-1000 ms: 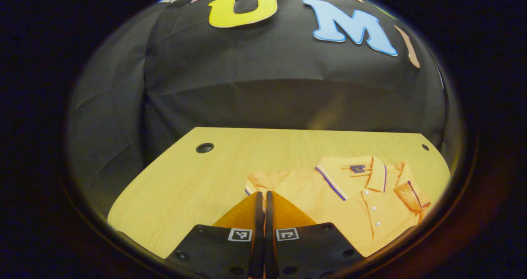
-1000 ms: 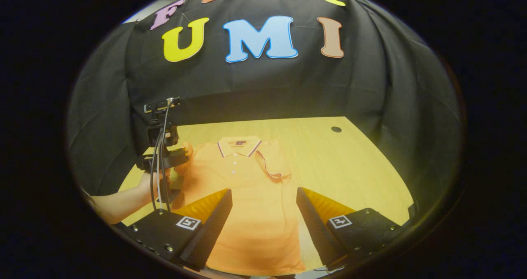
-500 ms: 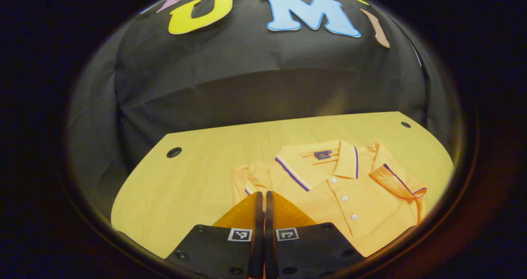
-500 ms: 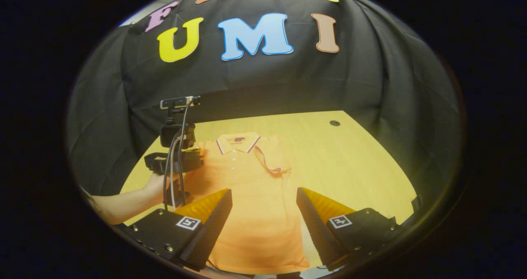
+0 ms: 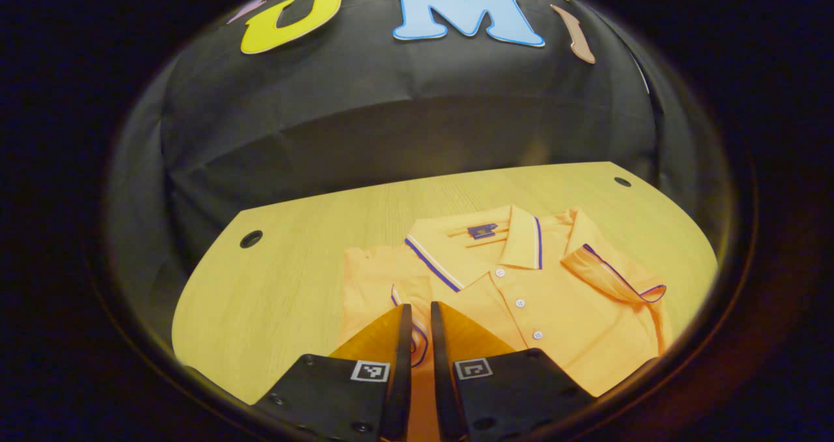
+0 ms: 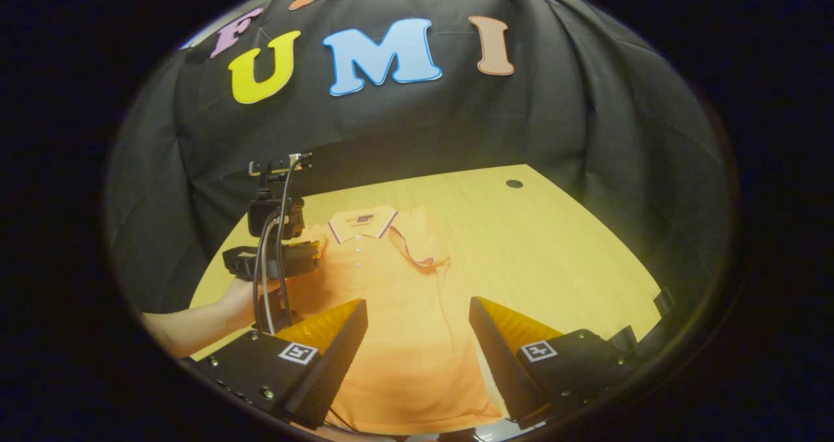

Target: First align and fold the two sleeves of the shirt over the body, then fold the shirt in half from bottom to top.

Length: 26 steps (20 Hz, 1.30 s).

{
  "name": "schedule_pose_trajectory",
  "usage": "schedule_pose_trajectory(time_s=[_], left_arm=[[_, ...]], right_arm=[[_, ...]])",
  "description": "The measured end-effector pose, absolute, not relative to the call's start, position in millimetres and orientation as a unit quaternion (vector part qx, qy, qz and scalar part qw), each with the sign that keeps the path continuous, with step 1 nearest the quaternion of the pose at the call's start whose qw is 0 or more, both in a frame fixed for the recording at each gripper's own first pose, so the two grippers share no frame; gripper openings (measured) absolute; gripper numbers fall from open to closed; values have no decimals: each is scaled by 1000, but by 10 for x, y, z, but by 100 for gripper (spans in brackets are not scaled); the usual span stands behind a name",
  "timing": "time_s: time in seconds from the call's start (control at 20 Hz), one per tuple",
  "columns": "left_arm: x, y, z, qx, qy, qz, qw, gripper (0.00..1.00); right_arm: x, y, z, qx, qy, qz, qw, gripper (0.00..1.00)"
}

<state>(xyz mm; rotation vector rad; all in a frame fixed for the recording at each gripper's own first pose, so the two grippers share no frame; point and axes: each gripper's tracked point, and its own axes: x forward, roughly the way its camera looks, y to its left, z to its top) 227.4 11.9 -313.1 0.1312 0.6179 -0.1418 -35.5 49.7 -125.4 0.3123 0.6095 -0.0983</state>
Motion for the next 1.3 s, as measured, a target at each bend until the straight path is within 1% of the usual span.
schedule_pose_trajectory(time_s=[0.05,0.1,0.2,0.3,0.4,0.5,0.55,0.6,0.65,0.75,0.8,0.9,0.95,1.1,1.15,1.2,1.3], left_arm=[[2242,101,-3117,64,303,-72,948,34],[2202,74,-3088,65,300,-78,948,37],[2068,54,-3036,72,302,-83,947,49],[1930,-4,-2975,67,303,-93,946,70],[1760,-38,-2946,61,308,-99,944,79],[1613,-45,-2906,60,307,-100,945,81],[1530,-40,-2893,62,306,-100,945,92],[1446,-39,-2872,63,306,-102,944,91],[1348,-25,-2865,66,306,-102,944,99],[1163,29,-2826,67,310,-100,943,99],[1071,51,-2806,63,313,-99,943,95],[876,99,-2764,54,315,-97,943,95],[770,133,-2747,51,316,-99,942,99],[410,174,-2778,38,325,-116,938,100],[293,209,-2786,35,326,-119,937,95],[182,257,-2800,34,328,-120,936,99],[-17,330,-2875,40,337,-122,933,99]], right_arm=[[-361,464,-1259,148,298,-48,942,97],[-382,441,-1265,145,297,-46,943,97],[-417,388,-1270,138,295,-42,944,97],[-449,340,-1306,134,294,-39,946,97],[-482,313,-1364,131,294,-34,946,96],[-525,288,-1440,124,297,-28,946,97],[-538,278,-1482,122,300,-26,946,96],[-570,275,-1529,121,303,-22,945,97],[-594,276,-1565,120,306,-19,944,97],[-654,278,-1628,118,310,-13,943,97],[-690,281,-1662,117,312,-11,943,97],[-750,277,-1728,113,315,-10,942,97],[-774,272,-1766,111,318,-9,942,97],[-851,291,-1977,108,337,-6,935,97],[-912,293,-2049,105,345,-5,933,97],[-962,304,-2115,104,351,-4,930,97],[-1024,317,-2215,107,362,-1,926,97]])
